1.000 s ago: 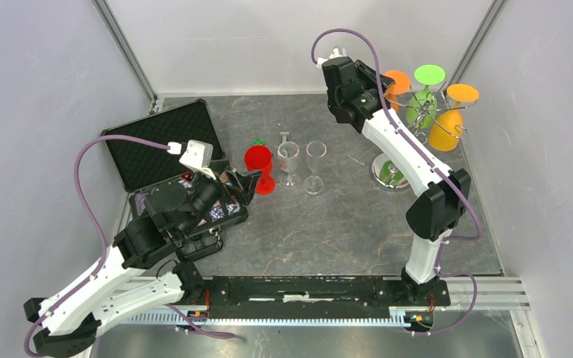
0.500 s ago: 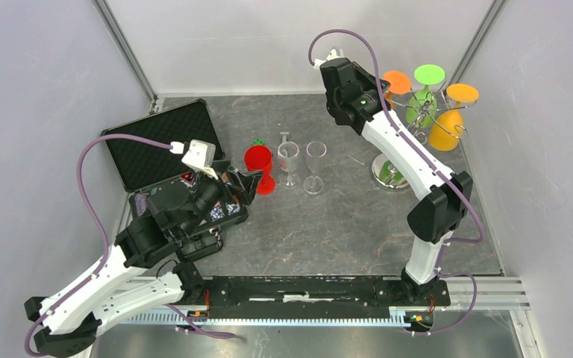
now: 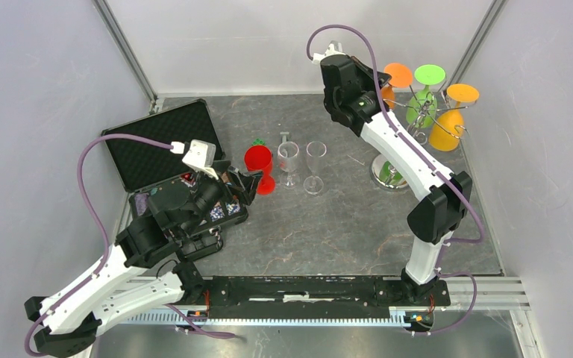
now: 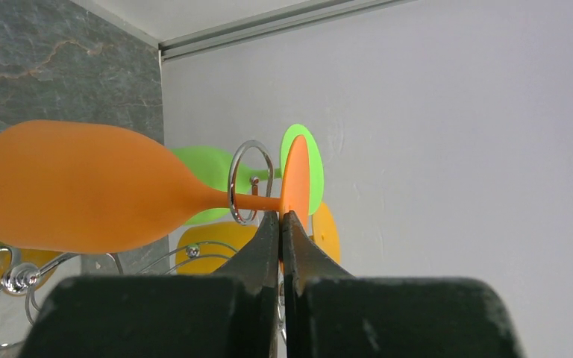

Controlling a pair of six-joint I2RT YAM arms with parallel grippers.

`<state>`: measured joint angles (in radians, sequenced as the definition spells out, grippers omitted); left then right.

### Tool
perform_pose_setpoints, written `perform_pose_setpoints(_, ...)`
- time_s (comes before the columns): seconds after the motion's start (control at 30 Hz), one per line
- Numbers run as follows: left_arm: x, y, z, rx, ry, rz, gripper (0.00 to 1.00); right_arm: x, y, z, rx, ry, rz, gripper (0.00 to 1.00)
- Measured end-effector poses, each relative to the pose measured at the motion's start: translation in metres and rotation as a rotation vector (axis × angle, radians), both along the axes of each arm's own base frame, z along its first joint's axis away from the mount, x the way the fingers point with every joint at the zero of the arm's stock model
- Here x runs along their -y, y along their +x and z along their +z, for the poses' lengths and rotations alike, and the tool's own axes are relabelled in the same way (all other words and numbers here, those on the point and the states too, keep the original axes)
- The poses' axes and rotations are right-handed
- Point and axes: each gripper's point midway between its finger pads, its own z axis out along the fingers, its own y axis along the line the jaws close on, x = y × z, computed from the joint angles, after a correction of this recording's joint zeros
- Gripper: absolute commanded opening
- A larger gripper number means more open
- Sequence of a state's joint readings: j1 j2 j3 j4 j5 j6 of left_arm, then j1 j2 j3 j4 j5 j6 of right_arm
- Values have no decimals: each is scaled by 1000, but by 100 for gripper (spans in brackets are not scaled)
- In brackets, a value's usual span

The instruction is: Take the wine glass off the wine glass rack

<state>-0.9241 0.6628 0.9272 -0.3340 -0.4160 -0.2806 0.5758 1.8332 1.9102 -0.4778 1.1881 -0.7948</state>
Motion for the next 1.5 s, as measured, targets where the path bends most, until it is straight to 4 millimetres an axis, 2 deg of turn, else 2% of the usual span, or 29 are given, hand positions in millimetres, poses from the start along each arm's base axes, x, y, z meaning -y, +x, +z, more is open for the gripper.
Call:
perform_pose_setpoints(0.33,0,0,0,0,0,0,100,-1,5,15,61,2,-2,0)
perform_pose_setpoints(0.6,0,0,0,0,0,0,100,21,8,27,126,14,-77,0)
perform_pose_setpoints(0.9,1,1,-2,-4,5,0,100,27,11,7,87,-1,-88,0)
perform_pose_setpoints(1.13,1,1,-1,-3,4,0,100,22,21,2,91,22,-55,0)
perform_pose_setpoints(1.33,0,0,0,0,0,0,100,15,33,-13,66,23,-34,0)
perform_pose_setpoints(1.5,0,0,0,0,0,0,100,18,35,-11,82,24,-49,0)
